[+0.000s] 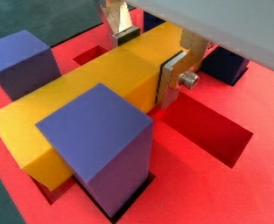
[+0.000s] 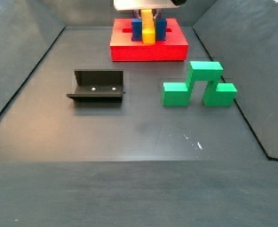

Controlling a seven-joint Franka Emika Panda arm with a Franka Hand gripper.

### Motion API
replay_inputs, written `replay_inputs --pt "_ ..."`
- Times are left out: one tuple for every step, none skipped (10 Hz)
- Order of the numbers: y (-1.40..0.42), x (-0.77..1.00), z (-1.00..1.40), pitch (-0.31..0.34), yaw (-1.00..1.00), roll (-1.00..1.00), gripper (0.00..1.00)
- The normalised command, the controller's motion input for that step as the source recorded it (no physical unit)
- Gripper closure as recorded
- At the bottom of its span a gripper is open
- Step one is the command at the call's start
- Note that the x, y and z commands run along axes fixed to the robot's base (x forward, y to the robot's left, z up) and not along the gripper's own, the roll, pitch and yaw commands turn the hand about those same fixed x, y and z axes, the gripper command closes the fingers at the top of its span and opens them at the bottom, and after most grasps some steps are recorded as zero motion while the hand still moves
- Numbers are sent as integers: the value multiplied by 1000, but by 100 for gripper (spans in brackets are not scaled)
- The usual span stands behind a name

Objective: Pick up the yellow object. Move up. Move to above the board. Insert the yellow object.
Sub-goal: Insert the yellow object.

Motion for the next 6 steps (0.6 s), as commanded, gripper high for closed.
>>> replay_inputs --pt "0 14 -251 -27 103 107 100" --pt "0 0 -189 -9 37 126 100" --pt "0 71 -189 0 111 180 100" --pt "0 37 -174 0 137 156 100" --pt "0 20 -177 0 131 150 100" --pt "0 0 0 0 0 0 100"
